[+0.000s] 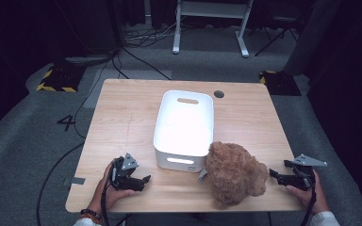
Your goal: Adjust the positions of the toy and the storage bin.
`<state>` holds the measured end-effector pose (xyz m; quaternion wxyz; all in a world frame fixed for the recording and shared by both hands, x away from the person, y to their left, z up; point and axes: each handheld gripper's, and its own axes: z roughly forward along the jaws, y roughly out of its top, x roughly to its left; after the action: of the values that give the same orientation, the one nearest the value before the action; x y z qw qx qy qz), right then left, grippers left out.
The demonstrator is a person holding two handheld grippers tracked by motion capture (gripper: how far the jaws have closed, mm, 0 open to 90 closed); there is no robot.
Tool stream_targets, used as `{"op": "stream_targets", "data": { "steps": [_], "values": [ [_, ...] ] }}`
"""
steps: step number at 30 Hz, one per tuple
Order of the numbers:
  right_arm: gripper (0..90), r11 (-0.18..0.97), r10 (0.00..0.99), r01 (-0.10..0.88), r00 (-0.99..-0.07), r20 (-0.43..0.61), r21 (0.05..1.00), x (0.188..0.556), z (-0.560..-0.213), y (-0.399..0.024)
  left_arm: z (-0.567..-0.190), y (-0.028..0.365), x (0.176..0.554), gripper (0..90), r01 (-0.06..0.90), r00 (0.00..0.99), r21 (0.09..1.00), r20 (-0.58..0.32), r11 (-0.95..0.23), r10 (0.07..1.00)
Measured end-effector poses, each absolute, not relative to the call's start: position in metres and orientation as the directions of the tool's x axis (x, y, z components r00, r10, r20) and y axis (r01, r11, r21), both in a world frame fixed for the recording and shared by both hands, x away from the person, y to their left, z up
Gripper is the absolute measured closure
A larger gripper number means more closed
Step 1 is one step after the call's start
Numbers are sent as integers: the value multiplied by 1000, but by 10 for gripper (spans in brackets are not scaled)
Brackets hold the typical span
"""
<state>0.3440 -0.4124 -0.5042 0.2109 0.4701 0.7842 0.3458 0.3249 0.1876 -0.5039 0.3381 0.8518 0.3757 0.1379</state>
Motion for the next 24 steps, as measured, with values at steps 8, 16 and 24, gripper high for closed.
{"op": "stream_targets", "data": {
  "steps": [8,16,24],
  "values": [
    [181,322,878,589,-478,-2,741,343,-504,-414,-504,188,325,139,547,678,681,-18,-488,735],
    [205,325,875,560,-483,-18,762,332,-490,-418,-504,188,325,140,546,678,681,-17,-487,735],
    [204,322,857,504,-514,-21,801,320,-469,-416,-504,187,325,140,547,677,681,-16,-487,736]
  ]
}}
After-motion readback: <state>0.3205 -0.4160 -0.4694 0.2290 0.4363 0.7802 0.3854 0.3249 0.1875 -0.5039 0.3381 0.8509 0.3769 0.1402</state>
